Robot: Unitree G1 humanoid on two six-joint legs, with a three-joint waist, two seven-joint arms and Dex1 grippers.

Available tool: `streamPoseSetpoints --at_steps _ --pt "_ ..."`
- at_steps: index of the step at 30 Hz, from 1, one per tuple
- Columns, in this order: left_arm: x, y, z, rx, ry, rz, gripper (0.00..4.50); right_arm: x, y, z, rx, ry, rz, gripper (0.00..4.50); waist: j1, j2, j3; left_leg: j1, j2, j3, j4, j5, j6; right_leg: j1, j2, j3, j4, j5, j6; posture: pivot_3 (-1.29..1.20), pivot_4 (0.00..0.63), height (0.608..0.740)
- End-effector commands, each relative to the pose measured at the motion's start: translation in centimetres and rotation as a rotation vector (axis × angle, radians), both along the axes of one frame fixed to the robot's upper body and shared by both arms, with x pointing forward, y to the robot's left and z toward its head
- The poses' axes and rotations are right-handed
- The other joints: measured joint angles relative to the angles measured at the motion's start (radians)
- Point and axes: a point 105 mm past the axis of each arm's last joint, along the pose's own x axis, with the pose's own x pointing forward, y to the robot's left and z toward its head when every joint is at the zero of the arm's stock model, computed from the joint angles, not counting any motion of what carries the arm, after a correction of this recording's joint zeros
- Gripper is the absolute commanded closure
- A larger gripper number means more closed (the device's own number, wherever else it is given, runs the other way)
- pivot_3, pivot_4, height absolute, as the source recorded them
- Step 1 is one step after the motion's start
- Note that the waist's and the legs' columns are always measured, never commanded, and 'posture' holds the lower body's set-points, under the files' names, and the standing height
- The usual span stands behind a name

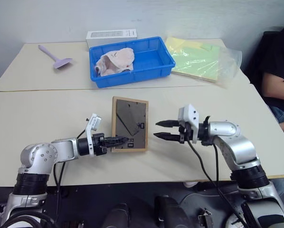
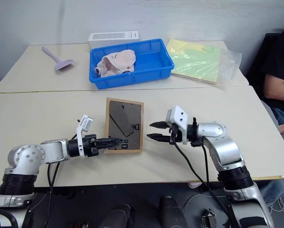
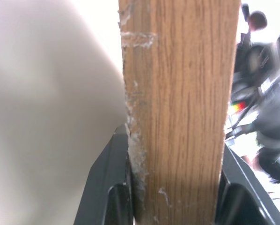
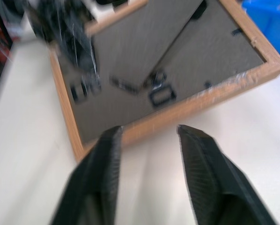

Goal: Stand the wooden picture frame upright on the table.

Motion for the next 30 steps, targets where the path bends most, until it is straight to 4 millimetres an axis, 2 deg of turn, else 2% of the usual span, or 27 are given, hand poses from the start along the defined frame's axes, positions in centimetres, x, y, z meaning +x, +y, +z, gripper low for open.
streamPoseSetpoints --at_steps 1,4,10,12,15,21,24,26,30 --pt "0.3 0.6 -1.5 0.116 -0.079 0.003 3.23 -1.0 2.7 2.0 0.048 0.048 0.085 1.16 0.004 0.000 0.000 0.000 0.000 0.000 0.000 0.000 0.000 0.000 0.000 0.000 0.000 0.000 0.000 0.00 0.150 0.740" --pt "0.1 0.2 -1.8 0.115 -0.094 -0.017 3.23 -1.1 3.9 1.8 0.035 0.063 0.100 0.12 0.010 0.000 0.000 0.000 0.000 -0.001 0.000 0.000 0.001 0.000 0.000 0.000 -0.001 0.000 0.000 0.00 0.150 0.740" --pt "0.0 -0.2 -1.8 0.109 -0.115 -0.032 3.23 -1.3 6.0 2.0 0.059 0.067 0.142 0.02 0.008 0.000 0.000 -0.001 0.000 -0.001 0.001 -0.001 0.002 0.000 -0.001 -0.001 -0.001 0.000 0.000 0.00 0.150 0.740" --pt "0.2 0.1 -1.3 0.049 -0.053 0.001 3.23 -2.4 6.1 2.7 0.091 0.040 0.207 0.02 0.009 0.000 0.000 -0.001 0.000 -0.002 0.001 -0.001 0.002 0.000 -0.001 -0.001 -0.001 0.000 0.000 0.00 0.150 0.740" --pt "0.3 0.5 -0.7 -0.022 0.047 0.030 3.23 -3.7 5.3 3.3 0.106 -0.001 0.275 0.02 0.008 0.000 0.000 -0.001 -0.001 -0.002 0.001 -0.001 0.002 0.000 -0.001 -0.001 -0.001 0.000 0.000 0.00 0.150 0.740" --pt "0.7 1.0 0.5 -0.125 0.171 0.055 3.23 -4.4 3.1 2.3 0.053 -0.056 0.292 0.02 0.005 -0.001 0.000 -0.002 -0.001 -0.002 0.000 -0.001 0.003 0.000 -0.001 -0.001 -0.002 0.000 0.000 0.00 0.150 0.740" --pt "0.4 1.0 1.0 -0.159 0.265 0.031 3.23 -3.8 2.5 2.1 0.040 -0.170 0.258 0.02 0.002 -0.001 0.001 -0.002 0.000 -0.002 0.000 -0.001 0.002 -0.001 0.000 -0.001 -0.001 0.000 0.000 0.00 0.150 0.740" --pt "-0.1 1.0 2.3 -0.233 0.313 -0.019 3.23 -2.9 1.5 2.6 0.070 -0.254 0.203 0.02 0.002 -0.001 0.001 -0.002 0.000 -0.002 0.000 -0.001 0.002 -0.001 0.001 -0.001 -0.001 0.000 0.000 0.00 0.150 0.740" --pt "-1.0 1.7 3.1 -0.257 0.448 -0.089 3.23 -2.0 -2.1 3.0 0.038 -0.447 0.123 0.02 0.004 -0.002 0.001 -0.003 0.000 -0.002 0.000 -0.001 0.002 -0.002 0.001 -0.002 -0.001 0.000 0.000 0.00 0.150 0.740"
